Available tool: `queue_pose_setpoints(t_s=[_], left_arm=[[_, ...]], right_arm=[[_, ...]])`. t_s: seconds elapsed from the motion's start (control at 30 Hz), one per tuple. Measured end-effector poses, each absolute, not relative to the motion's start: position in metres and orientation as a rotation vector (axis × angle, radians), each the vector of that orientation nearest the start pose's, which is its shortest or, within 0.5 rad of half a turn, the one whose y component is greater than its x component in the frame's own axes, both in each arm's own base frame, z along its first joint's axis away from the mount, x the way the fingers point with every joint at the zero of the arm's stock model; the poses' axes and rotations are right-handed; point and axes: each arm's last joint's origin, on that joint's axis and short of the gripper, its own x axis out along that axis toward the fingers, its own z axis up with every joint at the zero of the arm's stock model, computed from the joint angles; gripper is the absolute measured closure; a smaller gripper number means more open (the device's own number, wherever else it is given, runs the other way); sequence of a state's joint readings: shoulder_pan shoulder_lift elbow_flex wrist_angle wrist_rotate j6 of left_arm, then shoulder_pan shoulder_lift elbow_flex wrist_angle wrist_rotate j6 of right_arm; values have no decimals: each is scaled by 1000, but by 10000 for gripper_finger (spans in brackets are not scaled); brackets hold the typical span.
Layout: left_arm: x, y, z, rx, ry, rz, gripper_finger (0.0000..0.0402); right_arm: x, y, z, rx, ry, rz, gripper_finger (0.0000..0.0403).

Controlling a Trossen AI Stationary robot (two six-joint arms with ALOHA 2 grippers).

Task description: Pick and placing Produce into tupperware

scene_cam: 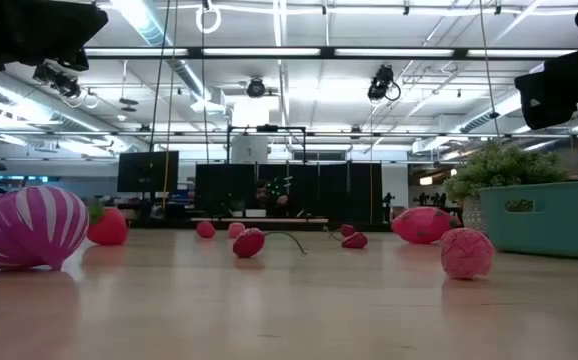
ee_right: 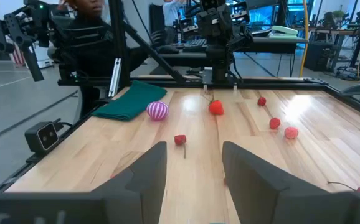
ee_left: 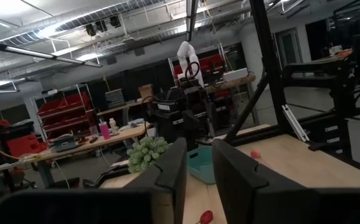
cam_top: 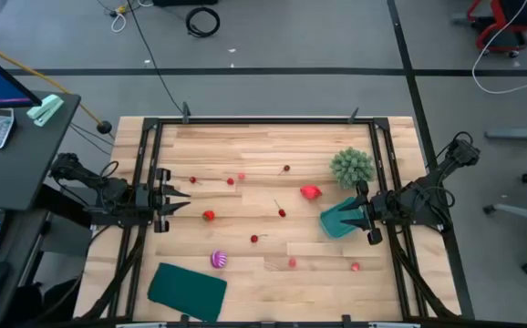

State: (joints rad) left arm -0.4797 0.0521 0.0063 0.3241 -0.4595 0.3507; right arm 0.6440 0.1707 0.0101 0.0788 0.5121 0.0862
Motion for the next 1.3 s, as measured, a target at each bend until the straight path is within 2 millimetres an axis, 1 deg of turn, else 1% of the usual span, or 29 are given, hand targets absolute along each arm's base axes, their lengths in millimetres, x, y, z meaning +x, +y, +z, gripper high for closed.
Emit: queue_pose_setpoints(t_s=[0.27,0.6,1.07,1.3], left_arm=[[89,-32,192,223,-249,24,311],[89,-32,192,223,-248,23,321],[89,-32,192,223,-249,23,310],[89,-32,192,223,-249,23,317]], right_arm=[[92,51,161,41,74,128,238],[92,51,161,41,74,129,238],[92,51,161,42,74,128,238],[92,51,161,42,74,129,238]])
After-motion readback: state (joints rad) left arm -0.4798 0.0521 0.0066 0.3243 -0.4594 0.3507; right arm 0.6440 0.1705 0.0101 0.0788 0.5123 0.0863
